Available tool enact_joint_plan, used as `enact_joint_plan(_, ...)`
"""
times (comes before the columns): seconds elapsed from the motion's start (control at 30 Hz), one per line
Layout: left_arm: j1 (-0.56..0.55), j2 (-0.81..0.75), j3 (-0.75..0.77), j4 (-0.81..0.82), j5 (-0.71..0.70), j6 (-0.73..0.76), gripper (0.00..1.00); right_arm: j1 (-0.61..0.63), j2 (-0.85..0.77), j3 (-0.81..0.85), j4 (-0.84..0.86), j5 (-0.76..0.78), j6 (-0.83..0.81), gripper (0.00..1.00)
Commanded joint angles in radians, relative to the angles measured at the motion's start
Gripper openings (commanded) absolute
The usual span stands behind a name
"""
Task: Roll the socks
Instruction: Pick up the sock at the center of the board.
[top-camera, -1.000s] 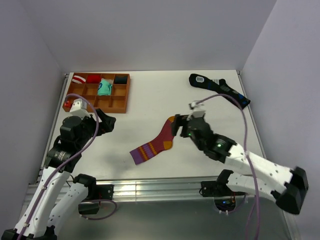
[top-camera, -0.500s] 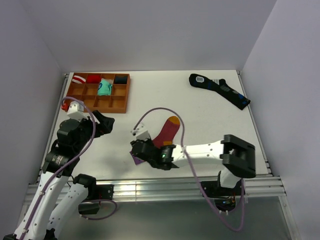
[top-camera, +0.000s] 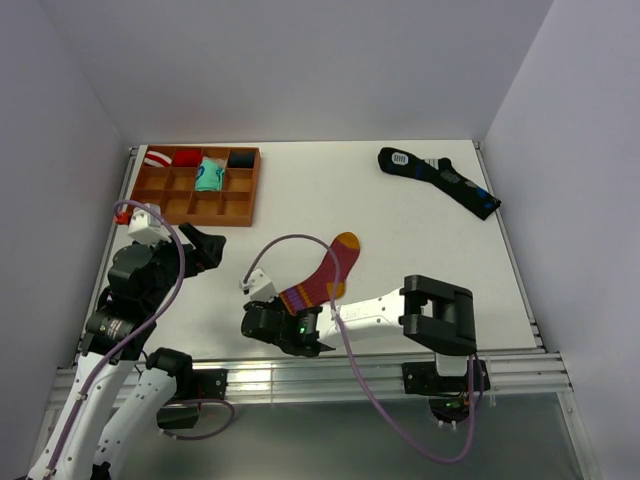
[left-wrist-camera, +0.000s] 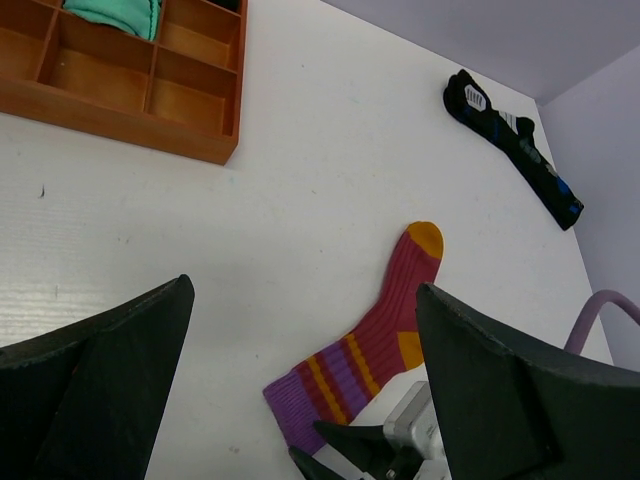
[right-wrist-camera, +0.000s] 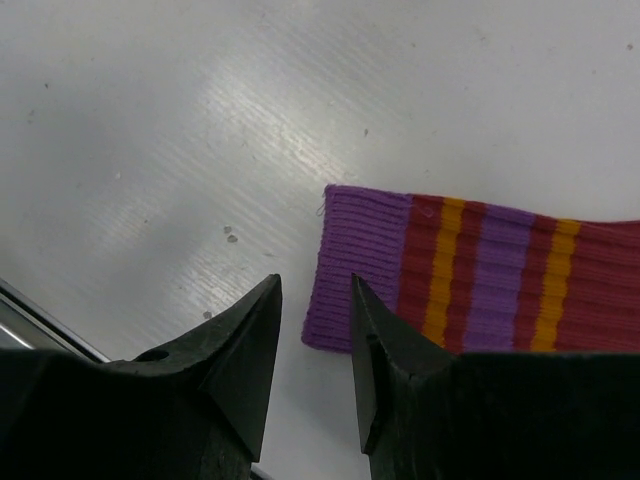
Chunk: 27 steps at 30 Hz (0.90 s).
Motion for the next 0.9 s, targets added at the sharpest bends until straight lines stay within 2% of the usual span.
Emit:
enact_joint_plan(0.0, -0.001, -0.002, -0.004, 0.024, 0.000, 0.001, 1.00, 0.021, 0.023, 0.022, 0.037, 0.028, 0.036, 0.41)
enact_joint_plan(0.87, -0.001, 0.008, -0.004, 0.026, 0.008, 0.001, 1.00, 0.027, 0.115, 0.016, 0.005, 0.091, 0.056, 0.41)
